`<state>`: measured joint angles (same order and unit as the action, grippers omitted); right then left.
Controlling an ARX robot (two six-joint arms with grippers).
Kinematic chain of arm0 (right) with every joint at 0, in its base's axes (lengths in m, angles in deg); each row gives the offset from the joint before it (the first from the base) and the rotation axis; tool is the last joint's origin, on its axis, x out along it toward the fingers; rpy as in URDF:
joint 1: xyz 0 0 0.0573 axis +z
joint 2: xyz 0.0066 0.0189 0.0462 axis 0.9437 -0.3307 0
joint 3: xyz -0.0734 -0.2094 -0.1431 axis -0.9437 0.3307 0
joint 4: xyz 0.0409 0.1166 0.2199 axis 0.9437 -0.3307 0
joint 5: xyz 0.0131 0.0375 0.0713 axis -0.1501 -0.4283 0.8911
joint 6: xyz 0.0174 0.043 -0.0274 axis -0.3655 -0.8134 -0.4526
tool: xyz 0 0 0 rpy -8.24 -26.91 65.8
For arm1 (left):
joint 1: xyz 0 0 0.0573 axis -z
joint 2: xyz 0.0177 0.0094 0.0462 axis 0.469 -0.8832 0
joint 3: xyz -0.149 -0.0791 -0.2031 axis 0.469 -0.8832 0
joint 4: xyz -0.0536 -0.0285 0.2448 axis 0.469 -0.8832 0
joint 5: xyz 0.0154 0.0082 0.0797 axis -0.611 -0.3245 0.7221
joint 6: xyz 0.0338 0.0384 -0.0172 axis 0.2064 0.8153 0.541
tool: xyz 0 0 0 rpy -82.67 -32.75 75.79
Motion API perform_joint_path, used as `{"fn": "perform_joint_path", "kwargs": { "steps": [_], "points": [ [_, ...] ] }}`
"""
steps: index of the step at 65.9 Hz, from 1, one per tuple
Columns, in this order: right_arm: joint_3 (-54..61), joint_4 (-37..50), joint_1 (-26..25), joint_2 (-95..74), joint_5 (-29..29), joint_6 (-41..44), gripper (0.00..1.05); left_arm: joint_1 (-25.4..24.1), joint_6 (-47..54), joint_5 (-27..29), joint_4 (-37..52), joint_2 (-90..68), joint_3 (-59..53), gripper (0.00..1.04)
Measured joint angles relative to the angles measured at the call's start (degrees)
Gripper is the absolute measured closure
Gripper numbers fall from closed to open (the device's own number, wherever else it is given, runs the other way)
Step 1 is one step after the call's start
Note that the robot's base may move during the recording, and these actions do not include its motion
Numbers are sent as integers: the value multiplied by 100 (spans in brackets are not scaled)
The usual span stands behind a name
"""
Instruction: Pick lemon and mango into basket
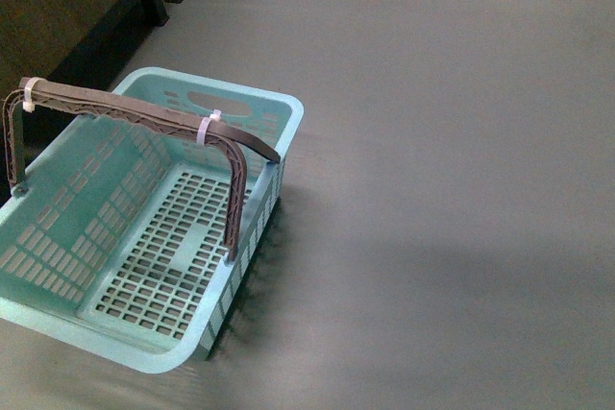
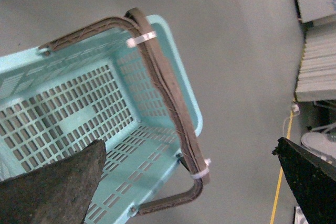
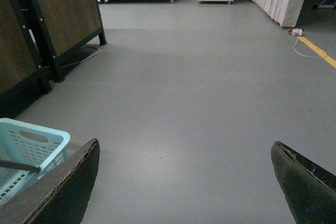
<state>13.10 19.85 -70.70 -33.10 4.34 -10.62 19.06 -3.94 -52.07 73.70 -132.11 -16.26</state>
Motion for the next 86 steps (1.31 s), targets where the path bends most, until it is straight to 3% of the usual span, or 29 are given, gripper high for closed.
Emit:
{"fn": "perform_joint_path", "kwargs": {
  "steps": [20,45,69,74,86],
  "points": [
    [0,0,0,0,0,0,9,1104,-1145,522,533,-2887,1523,7],
    [0,0,0,0,0,0,9,1648,-1591,820,199,-4452,3580,8],
    [0,0,0,0,0,0,9,1808,-1906,953,-77,-4953,4072,71],
    [0,0,0,0,-2,0,9,1823,-1845,863,192,-4937,3989,76],
    [0,0,0,0,0,0,9,1919,-1943,809,494,-4380,3300,77]
  ]
}}
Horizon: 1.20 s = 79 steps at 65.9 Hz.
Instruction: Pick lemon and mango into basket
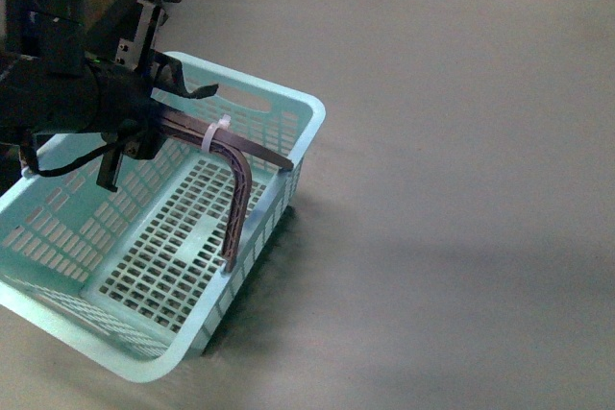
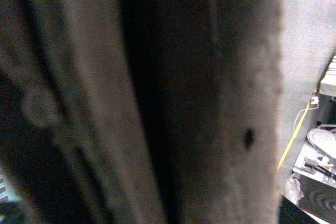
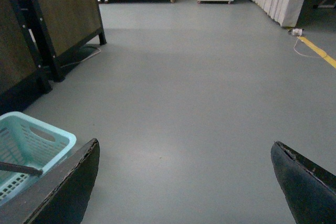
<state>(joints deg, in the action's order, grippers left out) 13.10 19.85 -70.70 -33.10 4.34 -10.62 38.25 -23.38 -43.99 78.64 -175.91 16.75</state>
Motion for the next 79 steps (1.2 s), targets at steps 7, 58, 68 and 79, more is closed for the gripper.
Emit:
{"fn": "perform_joint_path", "kwargs": {
  "steps": [7,58,68,79],
  "points": [
    [0,0,0,0,0,0,9,0,-243,-76,166,780,-636,77],
    [0,0,0,0,0,0,9,-518,-1362,-72,-3471,7239,-1884,77],
    [0,0,0,0,0,0,9,-520,-1362,-63,-3491,7226,-1884,77],
    [0,0,0,0,0,0,9,-520,-1362,-66,-3491,7226,-1884,77]
  ]
}}
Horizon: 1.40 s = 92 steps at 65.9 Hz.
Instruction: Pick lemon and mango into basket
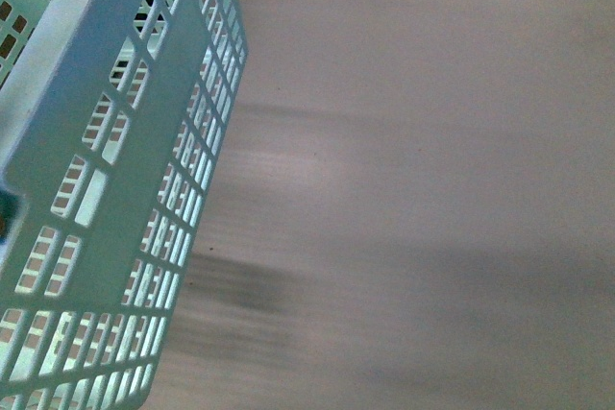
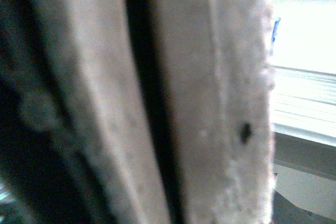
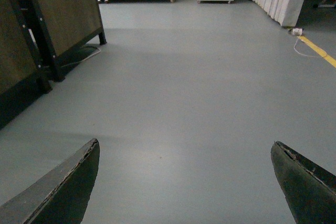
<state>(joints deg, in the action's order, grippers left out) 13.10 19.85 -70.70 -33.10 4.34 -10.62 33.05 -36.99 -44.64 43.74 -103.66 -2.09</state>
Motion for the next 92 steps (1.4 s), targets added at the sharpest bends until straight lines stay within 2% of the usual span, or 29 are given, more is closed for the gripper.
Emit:
{"fn": "perform_joint_path", "kwargs": {
  "steps": [92],
  "points": [
    [0,0,0,0,0,0,9,-2,0,0,-7,-11,0,77]
  ]
}}
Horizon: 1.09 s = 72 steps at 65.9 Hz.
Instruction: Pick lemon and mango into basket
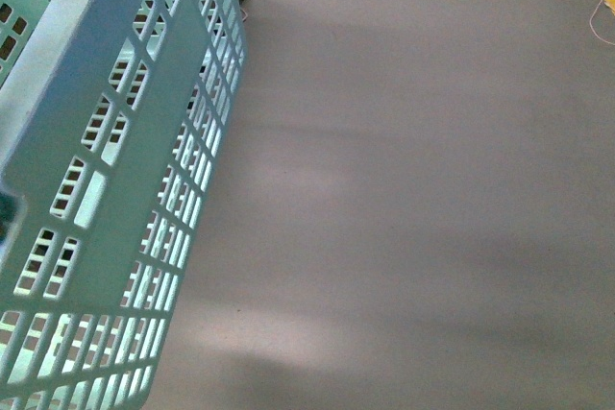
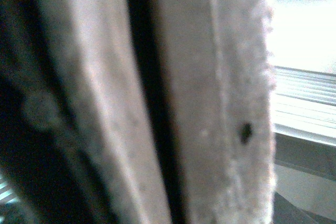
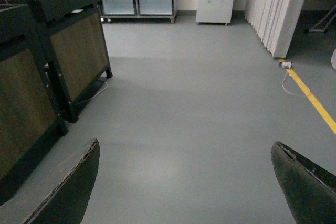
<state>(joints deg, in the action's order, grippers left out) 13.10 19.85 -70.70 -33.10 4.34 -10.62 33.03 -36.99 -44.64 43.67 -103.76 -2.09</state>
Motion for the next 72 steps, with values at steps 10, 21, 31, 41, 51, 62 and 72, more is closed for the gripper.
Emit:
{"fn": "perform_joint_path", "kwargs": {
  "steps": [10,21,31,41,51,62,72],
  "points": [
    [0,0,0,0,0,0,9,0,0,2,0,0,0,77],
    [0,0,0,0,-4,0,9,0,-2,2,0,0,0,77],
    [0,0,0,0,-2,-2,9,0,0,0,0,0,0,77],
    [0,0,0,0,-2,0,9,0,-2,0,0,0,0,77],
    [0,0,0,2,-2,0,9,-2,0,2,0,0,0,77],
    [0,2,0,0,0,0,9,-2,0,-2,2,0,2,77],
    [0,2,0,0,0,0,9,-2,0,2,2,2,4,77]
  ]
}}
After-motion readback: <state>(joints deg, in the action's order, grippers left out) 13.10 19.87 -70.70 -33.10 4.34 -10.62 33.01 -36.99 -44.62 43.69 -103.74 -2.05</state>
